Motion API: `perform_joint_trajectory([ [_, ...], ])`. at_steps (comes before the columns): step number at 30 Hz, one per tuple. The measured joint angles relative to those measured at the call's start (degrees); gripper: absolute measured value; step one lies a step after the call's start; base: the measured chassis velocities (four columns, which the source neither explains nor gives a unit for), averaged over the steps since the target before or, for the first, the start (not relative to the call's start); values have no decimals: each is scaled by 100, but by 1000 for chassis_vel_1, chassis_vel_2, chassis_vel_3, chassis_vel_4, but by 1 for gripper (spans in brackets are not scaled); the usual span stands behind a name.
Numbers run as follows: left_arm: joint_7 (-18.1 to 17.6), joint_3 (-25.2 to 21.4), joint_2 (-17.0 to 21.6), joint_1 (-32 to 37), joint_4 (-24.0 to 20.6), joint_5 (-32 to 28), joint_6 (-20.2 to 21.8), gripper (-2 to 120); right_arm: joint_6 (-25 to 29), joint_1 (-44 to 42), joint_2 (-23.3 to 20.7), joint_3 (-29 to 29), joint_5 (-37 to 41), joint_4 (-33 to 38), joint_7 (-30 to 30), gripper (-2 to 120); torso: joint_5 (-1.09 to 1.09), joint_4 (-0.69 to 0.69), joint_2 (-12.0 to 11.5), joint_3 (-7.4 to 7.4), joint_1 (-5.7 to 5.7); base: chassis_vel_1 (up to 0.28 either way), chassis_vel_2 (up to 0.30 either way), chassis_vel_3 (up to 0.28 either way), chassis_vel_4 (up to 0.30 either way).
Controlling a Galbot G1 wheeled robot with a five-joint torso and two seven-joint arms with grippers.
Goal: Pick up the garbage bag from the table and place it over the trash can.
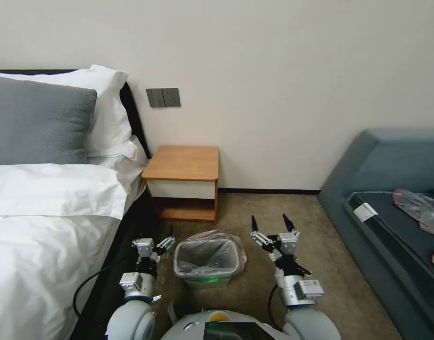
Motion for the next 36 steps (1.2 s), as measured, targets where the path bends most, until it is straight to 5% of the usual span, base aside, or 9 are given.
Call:
perform_joint_trajectory([
  [6, 635, -180, -148, 323, -219, 209, -746, 100, 560, -61, 223, 675, 511, -272, -540, 100, 1, 2, 0, 0, 0, 0, 0, 0, 0],
  [13, 1428, -1448, -418, 1193, -641, -528, -1306, 100, 1008, -696, 926, 1155, 383, -112, -1242, 100, -1, 1, 0, 0, 0, 0, 0, 0, 0],
  [21, 1534, -1873, -526, 1975, -876, -971, -1414, 100, 1257, -1074, 965, 915, 66, 88, -1056, 100, 0, 0, 0, 0, 0, 0, 0, 0, 0],
  [36, 1487, -1828, -526, 1985, -886, -972, -1380, 100, 1284, -1085, 910, 869, 9, 99, -954, 100, 0, 0, 0, 0, 0, 0, 0, 0, 0],
])
